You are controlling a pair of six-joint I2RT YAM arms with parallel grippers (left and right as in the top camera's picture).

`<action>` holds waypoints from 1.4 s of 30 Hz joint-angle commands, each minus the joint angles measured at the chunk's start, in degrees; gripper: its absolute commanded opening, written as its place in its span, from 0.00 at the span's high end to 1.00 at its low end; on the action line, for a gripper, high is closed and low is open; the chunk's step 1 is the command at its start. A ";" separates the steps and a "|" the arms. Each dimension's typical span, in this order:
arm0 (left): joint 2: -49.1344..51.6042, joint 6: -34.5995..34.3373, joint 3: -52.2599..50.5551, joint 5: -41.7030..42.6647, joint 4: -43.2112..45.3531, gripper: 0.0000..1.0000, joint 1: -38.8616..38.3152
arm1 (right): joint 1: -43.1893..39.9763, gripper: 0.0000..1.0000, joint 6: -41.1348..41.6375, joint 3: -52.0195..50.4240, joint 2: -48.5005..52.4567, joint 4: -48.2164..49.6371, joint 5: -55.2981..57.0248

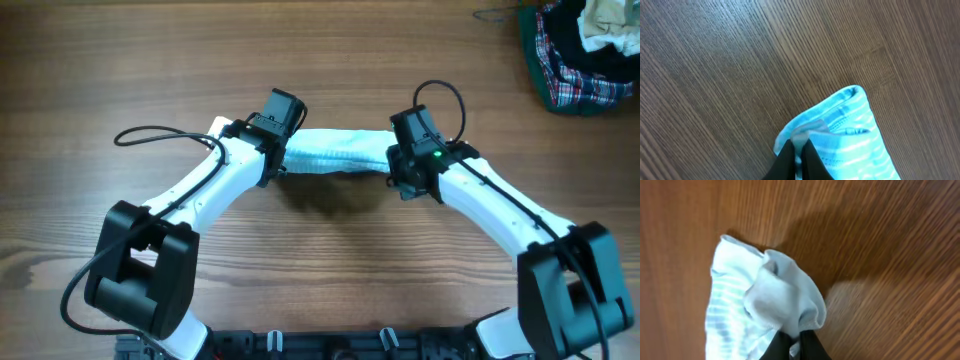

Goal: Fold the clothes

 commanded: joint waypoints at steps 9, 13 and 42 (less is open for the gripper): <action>0.66 -0.94 -0.37 -3.96 -0.81 0.96 0.52 | -0.55 0.96 7.15 6.97 -0.98 -20.81 -0.11; 0.66 -0.94 -0.37 -3.96 -1.60 0.96 0.55 | -0.44 0.96 2.60 8.92 -0.98 -21.31 0.87; 0.66 -0.98 -0.37 -3.96 -2.21 0.96 0.55 | -5.40 0.96 21.57 9.03 0.79 -16.13 -9.11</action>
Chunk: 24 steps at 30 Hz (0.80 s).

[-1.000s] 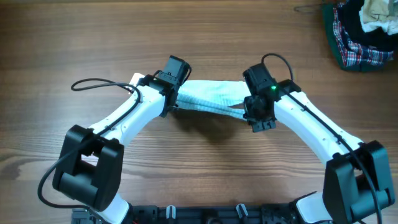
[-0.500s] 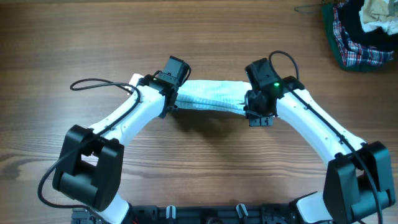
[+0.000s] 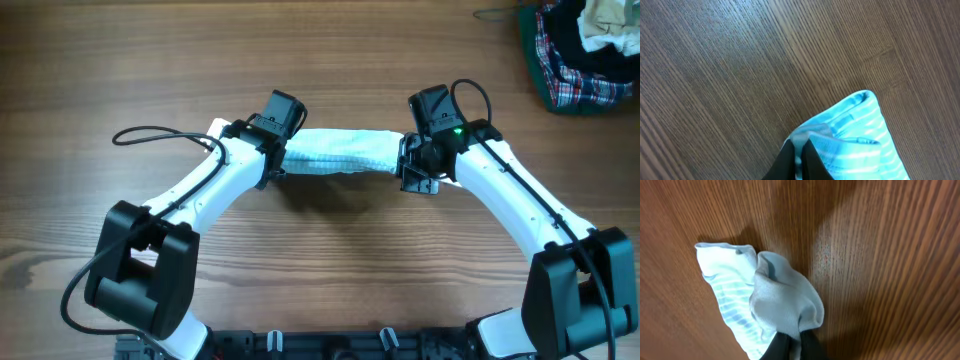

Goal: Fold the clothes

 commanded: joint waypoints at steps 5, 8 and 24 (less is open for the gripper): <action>1.90 -2.99 -0.37 -3.13 0.55 0.96 0.63 | -0.61 0.96 5.70 1.03 2.89 -3.69 1.16; 4.59 -4.00 -0.37 -2.86 2.03 0.96 0.66 | -0.61 0.96 5.73 1.03 4.13 -2.03 1.01; 6.84 -3.72 -0.37 -2.93 9.46 0.30 0.66 | -0.59 0.75 -23.78 1.01 9.20 26.43 6.82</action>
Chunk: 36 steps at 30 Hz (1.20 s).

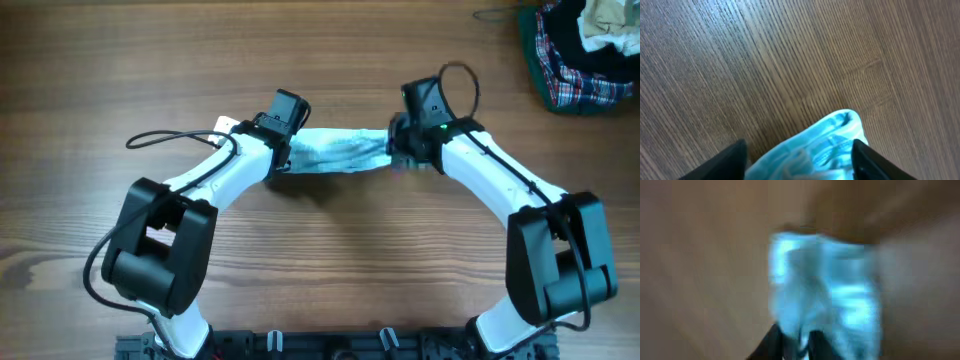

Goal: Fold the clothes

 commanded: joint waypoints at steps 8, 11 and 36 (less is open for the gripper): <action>0.76 0.37 -0.37 -1.53 -1.38 0.22 0.46 | -0.33 0.00 -48.70 0.92 1.14 3.50 3.50; 0.76 0.35 -0.37 -1.86 -2.84 0.02 1.05 | -0.33 0.05 -64.98 0.92 1.14 3.91 3.50; 0.76 0.31 -0.37 -1.60 -4.96 0.37 1.88 | -0.07 0.78 -56.83 0.74 4.85 0.39 3.96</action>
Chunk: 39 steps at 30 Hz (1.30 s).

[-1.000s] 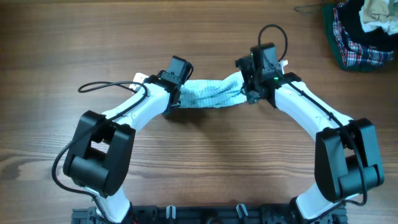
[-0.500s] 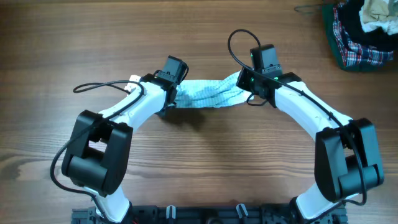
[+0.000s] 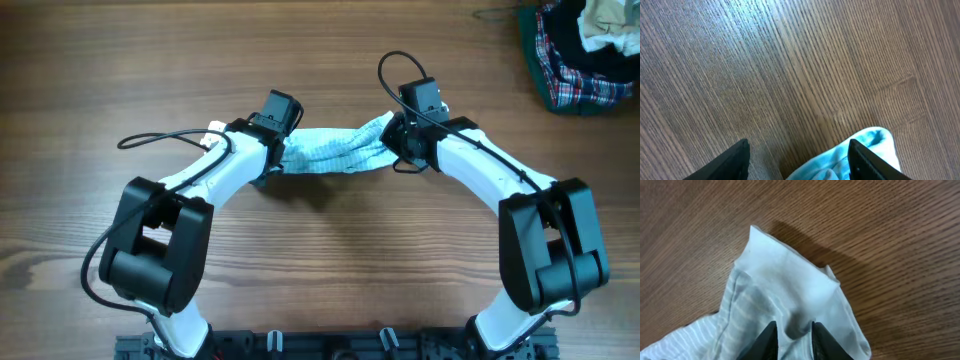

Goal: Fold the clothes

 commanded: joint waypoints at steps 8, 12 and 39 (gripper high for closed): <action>0.76 0.09 -0.39 -1.33 -0.31 0.38 0.20 | 0.02 0.83 0.90 0.72 3.43 0.31 -0.07; 0.76 0.11 -0.37 -1.36 -0.33 0.38 0.20 | 0.02 0.96 0.83 0.74 3.41 0.31 -0.04; 0.76 0.11 -0.37 -1.18 -0.31 0.37 0.20 | -0.15 0.18 2.95 0.92 -3.08 -14.47 -1.77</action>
